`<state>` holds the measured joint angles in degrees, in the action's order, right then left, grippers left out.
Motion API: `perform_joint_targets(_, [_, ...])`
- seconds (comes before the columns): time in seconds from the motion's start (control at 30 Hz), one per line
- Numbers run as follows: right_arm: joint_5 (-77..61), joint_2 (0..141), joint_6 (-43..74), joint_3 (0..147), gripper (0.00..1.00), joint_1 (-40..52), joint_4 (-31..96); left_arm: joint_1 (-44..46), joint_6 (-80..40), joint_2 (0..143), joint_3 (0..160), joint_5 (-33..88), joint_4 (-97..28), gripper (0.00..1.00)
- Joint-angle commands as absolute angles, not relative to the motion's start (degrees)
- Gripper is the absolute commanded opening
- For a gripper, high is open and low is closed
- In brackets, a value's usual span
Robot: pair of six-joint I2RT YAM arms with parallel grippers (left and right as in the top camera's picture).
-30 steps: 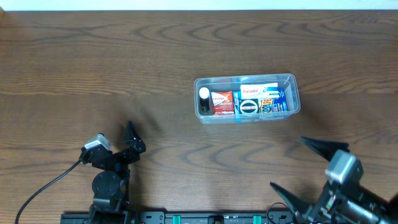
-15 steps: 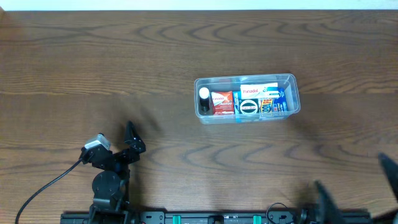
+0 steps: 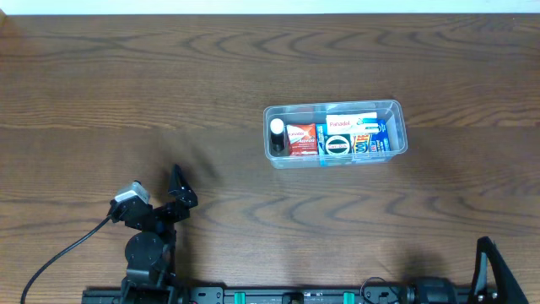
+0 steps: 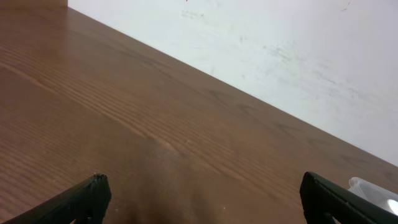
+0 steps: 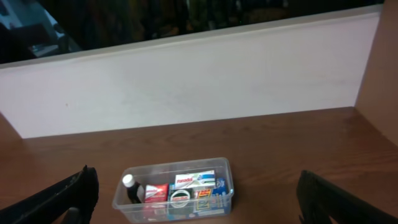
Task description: Pack container
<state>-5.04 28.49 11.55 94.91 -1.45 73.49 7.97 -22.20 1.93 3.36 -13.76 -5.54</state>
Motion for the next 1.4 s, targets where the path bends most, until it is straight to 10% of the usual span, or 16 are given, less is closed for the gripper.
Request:
perform_joint_targets(0.0, [-2.8,27.9,9.9,95.5,0.99,0.1,73.5,7.7,-21.2,2.1,1.7,-14.6,-6.1,0.98])
perform_joint_targets(1.37, [-9.4,11.0,18.2,44.6,0.99,0.2,47.4,7.7,-21.2,2.1,1.7,-14.6,-6.1,0.98])
